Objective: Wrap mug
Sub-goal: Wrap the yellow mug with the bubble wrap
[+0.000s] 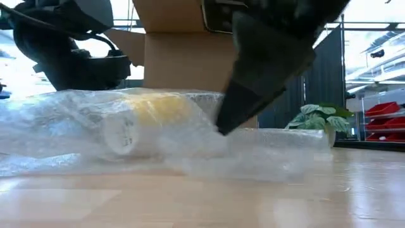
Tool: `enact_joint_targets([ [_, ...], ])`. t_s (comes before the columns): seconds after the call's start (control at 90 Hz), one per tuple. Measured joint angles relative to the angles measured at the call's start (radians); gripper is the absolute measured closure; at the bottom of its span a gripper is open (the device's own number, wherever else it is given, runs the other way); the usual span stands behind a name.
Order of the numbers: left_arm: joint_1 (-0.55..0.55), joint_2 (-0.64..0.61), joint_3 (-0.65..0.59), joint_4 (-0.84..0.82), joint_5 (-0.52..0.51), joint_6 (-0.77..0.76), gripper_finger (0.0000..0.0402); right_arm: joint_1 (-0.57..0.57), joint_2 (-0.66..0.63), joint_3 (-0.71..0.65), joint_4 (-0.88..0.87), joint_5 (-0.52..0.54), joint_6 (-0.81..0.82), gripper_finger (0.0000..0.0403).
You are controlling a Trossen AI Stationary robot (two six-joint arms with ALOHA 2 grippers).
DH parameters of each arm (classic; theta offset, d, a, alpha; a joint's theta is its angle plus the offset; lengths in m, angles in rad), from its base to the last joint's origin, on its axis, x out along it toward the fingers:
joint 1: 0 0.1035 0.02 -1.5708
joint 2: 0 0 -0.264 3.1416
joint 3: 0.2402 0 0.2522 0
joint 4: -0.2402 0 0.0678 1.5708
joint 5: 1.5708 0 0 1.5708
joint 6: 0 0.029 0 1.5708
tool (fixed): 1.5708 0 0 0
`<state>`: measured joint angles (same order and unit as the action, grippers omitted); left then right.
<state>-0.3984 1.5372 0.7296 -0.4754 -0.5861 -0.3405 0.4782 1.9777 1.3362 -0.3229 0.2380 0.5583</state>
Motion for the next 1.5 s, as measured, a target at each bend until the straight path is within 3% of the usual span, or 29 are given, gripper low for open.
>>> enact_joint_targets([
  [0.156,0.021,0.0,0.007,0.006,0.0,0.07,0.0402,0.008,-0.09,0.028,-0.266,0.087,0.067,0.0289],
  [0.267,0.042,-0.006,0.059,-0.031,0.026,-0.002,0.0402,0.036,-0.128,0.016,-0.447,0.05,0.195,0.0289],
  [0.4,0.048,-0.022,0.104,-0.067,0.024,0.027,0.0402,0.104,-0.134,0.013,-0.731,0.02,0.381,0.0289],
  [0.467,0.056,-0.022,0.109,-0.058,0.022,0.052,0.0402,0.132,-0.128,-0.014,-0.764,0.016,0.43,0.0289],
  [0.633,0.076,-0.022,0.098,-0.006,0.03,0.082,0.0402,0.13,-0.131,-0.121,-0.536,0.048,0.423,0.0289],
  [0.8,0.078,-0.022,0.098,0.069,0.05,0.155,0.0402,0.053,-0.131,-0.209,-0.505,0.283,0.319,0.0294],
  [0.9,0.078,-0.022,0.098,0.087,0.087,0.173,0.0402,-0.008,-0.131,-0.208,-0.442,0.367,0.188,0.0299],
  [1.267,0.078,-0.021,0.098,0.146,0.1,0.177,0.0402,-0.162,-0.131,-0.227,0.276,0.296,-0.433,0.0305],
  [1.378,0.082,-0.021,0.097,0.144,0.099,0.181,0.0402,-0.186,-0.131,-0.227,0.425,0.197,-0.488,0.0306],
  [1.5,0.093,-0.021,0.097,0.172,0.095,0.192,0.0402,-0.205,-0.131,-0.227,0.435,0.162,-0.492,0.031],
])
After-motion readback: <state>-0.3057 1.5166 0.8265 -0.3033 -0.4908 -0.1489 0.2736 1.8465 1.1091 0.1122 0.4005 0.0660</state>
